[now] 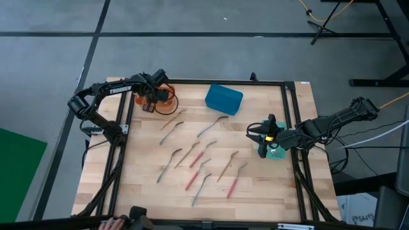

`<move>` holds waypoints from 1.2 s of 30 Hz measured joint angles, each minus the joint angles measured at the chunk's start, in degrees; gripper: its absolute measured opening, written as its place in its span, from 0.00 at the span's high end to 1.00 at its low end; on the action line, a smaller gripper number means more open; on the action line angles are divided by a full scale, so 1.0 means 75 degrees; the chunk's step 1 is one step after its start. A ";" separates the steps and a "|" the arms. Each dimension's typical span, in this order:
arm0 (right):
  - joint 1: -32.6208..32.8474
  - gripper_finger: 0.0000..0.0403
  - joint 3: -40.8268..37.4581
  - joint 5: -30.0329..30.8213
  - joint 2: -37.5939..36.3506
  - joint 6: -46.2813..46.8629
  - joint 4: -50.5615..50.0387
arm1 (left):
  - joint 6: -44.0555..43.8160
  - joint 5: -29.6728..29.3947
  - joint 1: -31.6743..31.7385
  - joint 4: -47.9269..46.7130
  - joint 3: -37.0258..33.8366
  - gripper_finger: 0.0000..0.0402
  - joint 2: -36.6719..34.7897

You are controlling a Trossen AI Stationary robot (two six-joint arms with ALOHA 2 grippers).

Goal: Sort silverware by color (type)
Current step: Put the blue fork into the blue bin

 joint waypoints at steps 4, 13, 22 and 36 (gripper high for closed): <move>0.0000 0.72 0.0000 0.0000 0.0002 0.0000 0.0000 | -0.0013 0.0000 0.0000 -0.0008 0.0000 0.91 0.0000; 0.0000 0.72 0.0000 -0.0003 0.0002 0.0002 0.0000 | -0.0121 -0.0001 0.0000 -0.0016 0.0000 0.90 0.0000; 0.0000 0.72 0.0000 0.0000 0.0000 0.0001 0.0003 | -0.0072 -0.0027 0.0000 -0.0054 0.0000 0.90 0.0000; 0.0000 0.72 0.0003 0.0000 0.0000 0.0000 0.0052 | 0.0001 -0.0015 0.0003 -0.0114 0.0000 0.90 -0.0237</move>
